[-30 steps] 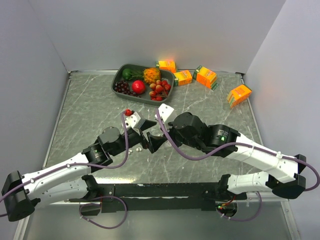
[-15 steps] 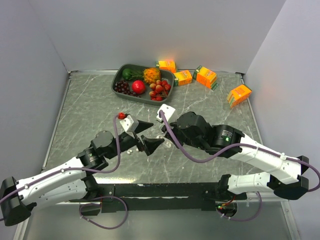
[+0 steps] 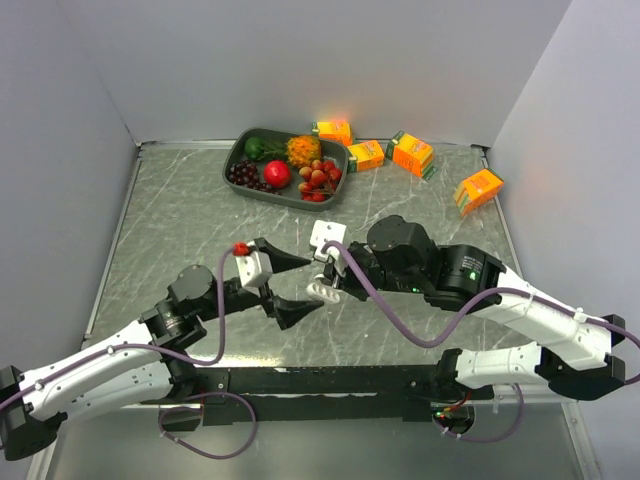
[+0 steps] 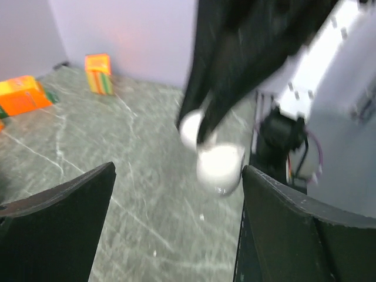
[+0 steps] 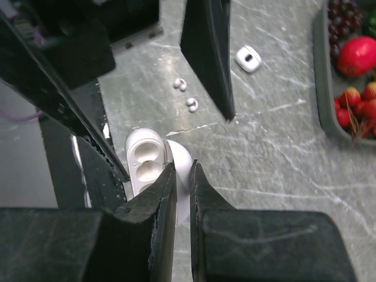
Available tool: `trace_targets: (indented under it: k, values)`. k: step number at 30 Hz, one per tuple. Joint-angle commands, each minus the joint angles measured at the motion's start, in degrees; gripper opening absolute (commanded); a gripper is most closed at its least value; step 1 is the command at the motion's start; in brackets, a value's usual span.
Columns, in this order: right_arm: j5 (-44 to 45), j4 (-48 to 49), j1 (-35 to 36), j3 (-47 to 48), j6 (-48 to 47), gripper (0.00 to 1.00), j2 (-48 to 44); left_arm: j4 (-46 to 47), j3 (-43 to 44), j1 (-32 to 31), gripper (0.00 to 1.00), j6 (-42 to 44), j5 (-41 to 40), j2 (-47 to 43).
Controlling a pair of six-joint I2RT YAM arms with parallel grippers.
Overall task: Insert the wireless bluetooth earbuds into the charging case
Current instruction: Open the charging case.
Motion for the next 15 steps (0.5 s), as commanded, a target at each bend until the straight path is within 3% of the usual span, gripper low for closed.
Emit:
trace_targets:
  k: [1,6,15]
  values:
    - [-6.58,-1.49,0.34,3.87,-5.62,0.00,0.66,-6.51,2.54,0.11,0.92,8.89,8.90,1.30]
    - [-8.00,-2.54,0.43,5.63,-6.24,0.00,3.03,-8.01,3.25,0.11,0.91,13.57,10.22,2.10]
    - [-4.14,-0.61,0.43,4.31,-6.59,0.00,3.74,-10.30,6.32,0.11,0.88,12.00,16.28,2.62]
